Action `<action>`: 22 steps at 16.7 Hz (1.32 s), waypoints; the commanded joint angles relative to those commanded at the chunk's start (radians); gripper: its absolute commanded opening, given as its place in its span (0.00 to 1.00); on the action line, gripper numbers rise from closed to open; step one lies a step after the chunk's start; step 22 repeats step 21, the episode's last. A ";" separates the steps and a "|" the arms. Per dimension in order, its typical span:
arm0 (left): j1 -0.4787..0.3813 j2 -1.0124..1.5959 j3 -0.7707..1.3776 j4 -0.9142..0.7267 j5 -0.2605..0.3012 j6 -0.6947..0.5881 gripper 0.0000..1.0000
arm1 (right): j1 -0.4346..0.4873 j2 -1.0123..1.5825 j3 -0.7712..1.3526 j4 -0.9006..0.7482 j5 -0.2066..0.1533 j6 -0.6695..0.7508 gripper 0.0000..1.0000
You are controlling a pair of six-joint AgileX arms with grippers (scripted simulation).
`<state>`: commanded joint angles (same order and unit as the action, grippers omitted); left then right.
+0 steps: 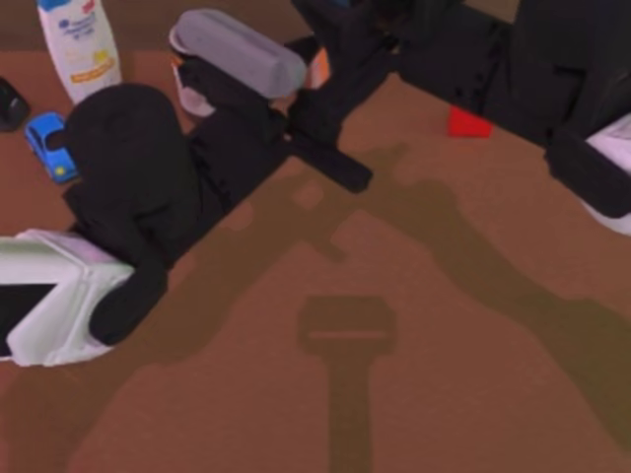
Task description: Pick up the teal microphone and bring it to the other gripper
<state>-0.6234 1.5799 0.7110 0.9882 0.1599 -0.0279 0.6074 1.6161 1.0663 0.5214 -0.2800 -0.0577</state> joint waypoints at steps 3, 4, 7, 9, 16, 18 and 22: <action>0.000 0.000 0.000 0.000 0.000 0.000 1.00 | 0.000 0.000 0.000 0.000 0.000 0.000 0.00; 0.000 0.000 0.000 0.000 0.000 0.000 1.00 | 0.000 0.000 0.000 0.000 0.000 0.000 0.00; 0.000 0.000 0.000 0.000 0.000 0.000 1.00 | 0.000 0.000 0.000 0.000 0.000 0.000 0.00; 0.000 0.000 0.000 0.000 0.000 0.000 1.00 | 0.000 0.000 0.000 0.000 0.000 0.000 0.00; 0.036 -0.104 -0.124 -0.004 0.013 0.005 1.00 | -0.055 -0.054 -0.035 -0.001 -0.047 0.005 0.00; 0.055 -0.189 -0.207 -0.005 0.025 0.002 1.00 | -0.087 -0.085 -0.063 0.002 -0.088 0.002 0.00; 0.072 -0.252 -0.269 -0.003 0.037 0.000 1.00 | -0.118 -0.110 -0.089 0.001 -0.121 -0.003 0.00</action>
